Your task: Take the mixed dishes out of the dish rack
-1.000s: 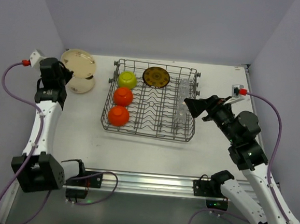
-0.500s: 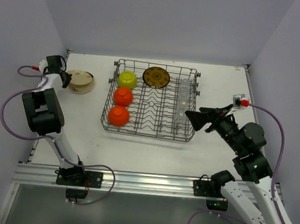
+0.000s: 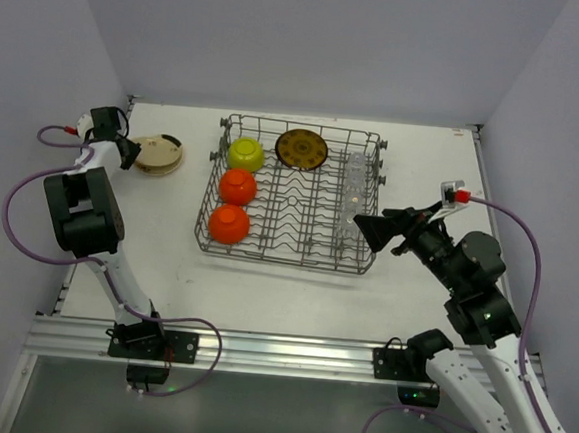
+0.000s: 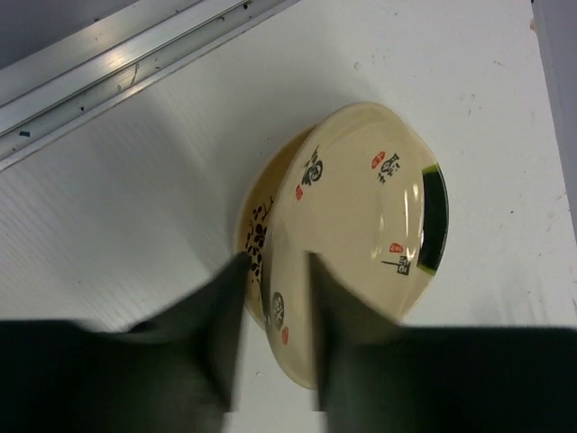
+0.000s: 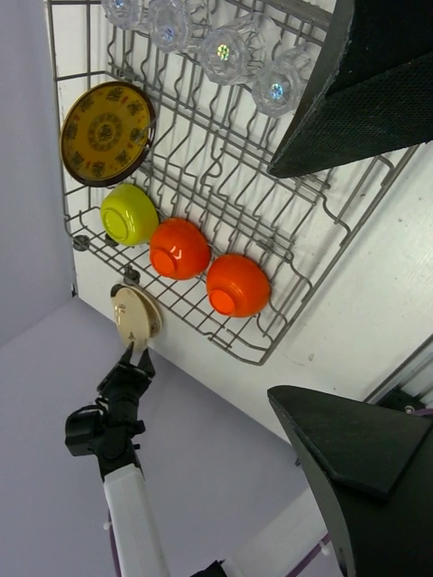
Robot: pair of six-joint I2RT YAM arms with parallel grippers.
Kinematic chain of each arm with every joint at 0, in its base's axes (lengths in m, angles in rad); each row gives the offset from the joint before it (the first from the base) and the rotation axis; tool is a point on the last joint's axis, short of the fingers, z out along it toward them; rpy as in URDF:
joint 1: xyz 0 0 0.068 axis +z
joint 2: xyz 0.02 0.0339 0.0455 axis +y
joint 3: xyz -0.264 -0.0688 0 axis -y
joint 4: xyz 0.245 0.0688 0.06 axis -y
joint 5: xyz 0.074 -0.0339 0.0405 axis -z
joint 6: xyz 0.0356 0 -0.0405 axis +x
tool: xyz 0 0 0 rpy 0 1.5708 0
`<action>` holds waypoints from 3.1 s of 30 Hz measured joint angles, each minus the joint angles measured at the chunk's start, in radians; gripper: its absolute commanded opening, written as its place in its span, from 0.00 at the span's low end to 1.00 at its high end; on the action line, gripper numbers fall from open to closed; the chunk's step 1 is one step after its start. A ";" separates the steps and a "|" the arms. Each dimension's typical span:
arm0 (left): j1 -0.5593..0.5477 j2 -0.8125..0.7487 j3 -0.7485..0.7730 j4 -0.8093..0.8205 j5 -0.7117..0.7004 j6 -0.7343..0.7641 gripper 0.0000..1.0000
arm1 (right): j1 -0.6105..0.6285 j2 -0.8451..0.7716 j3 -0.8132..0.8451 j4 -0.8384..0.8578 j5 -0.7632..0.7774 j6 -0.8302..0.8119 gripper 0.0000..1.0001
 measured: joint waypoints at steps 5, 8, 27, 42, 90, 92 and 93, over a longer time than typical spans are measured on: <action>0.000 0.000 -0.022 0.015 0.005 0.011 0.80 | 0.000 0.030 0.000 0.000 -0.001 0.002 0.99; 0.000 -0.004 -0.037 0.010 0.006 0.010 0.84 | 0.000 0.043 0.000 0.001 0.000 0.004 0.99; -0.091 -0.575 -0.121 -0.116 0.053 0.109 1.00 | 0.000 0.502 0.185 0.017 0.077 -0.130 0.99; -0.369 -1.183 -0.556 -0.242 0.076 0.412 1.00 | 0.011 1.172 0.745 0.054 0.039 -0.839 0.99; -0.457 -1.093 -0.635 -0.231 0.061 0.486 1.00 | 0.025 1.677 1.083 0.123 -0.042 -1.568 0.22; -0.459 -1.089 -0.635 -0.232 0.061 0.486 1.00 | 0.025 1.677 1.080 0.127 -0.050 -1.569 0.19; -0.460 -1.088 -0.635 -0.232 0.061 0.486 1.00 | 0.025 1.677 1.080 0.129 -0.053 -1.568 0.19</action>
